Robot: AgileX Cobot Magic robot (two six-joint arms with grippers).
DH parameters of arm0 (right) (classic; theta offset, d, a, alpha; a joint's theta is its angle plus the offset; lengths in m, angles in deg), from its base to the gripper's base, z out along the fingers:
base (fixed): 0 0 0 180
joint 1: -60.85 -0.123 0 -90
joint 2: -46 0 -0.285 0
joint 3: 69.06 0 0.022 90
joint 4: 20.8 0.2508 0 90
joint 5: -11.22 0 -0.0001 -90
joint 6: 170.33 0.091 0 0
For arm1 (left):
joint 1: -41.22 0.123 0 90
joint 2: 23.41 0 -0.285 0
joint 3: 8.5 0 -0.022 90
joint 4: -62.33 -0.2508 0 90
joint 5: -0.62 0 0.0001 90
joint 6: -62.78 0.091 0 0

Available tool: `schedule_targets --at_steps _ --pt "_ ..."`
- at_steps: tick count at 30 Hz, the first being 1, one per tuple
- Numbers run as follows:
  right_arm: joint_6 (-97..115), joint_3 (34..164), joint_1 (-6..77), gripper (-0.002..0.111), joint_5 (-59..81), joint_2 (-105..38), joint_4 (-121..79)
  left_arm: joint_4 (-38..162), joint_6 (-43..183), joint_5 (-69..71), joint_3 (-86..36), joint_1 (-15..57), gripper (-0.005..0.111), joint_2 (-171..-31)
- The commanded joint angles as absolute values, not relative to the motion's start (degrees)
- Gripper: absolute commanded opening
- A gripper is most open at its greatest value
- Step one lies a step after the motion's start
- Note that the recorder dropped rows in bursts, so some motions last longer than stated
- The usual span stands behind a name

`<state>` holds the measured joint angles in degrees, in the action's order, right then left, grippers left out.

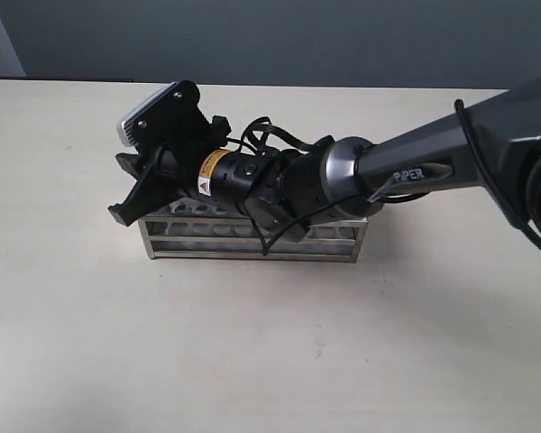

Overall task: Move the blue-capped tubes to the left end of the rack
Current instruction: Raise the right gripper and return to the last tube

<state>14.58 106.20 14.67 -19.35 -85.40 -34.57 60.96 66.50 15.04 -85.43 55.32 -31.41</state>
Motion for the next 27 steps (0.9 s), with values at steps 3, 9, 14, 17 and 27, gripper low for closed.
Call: schedule_targets --at_steps 3,9,14,17,27 --pt "14.8 106.1 14.9 0.048 -18.0 -85.6 -34.6 61.1 66.3 14.4 -85.7 55.4 0.0 -31.2" --pt "14.8 106.1 14.9 0.048 -17.6 -81.7 -34.2 61.1 66.3 14.4 -85.7 55.4 0.0 -31.2" --pt "12.6 106.0 14.9 0.048 -9.9 -72.2 -34.3 61.1 66.3 14.4 -85.7 55.4 0.0 -31.2" --pt "8.8 106.0 14.9 0.048 -0.3 -65.3 -34.3 61.1 66.3 14.4 -85.7 55.4 0.0 -31.2" --pt "7.7 87.6 20.6 0.048 -6.7 -45.2 -29.7 61.1 66.3 14.4 -85.7 55.4 0.0 -31.2"
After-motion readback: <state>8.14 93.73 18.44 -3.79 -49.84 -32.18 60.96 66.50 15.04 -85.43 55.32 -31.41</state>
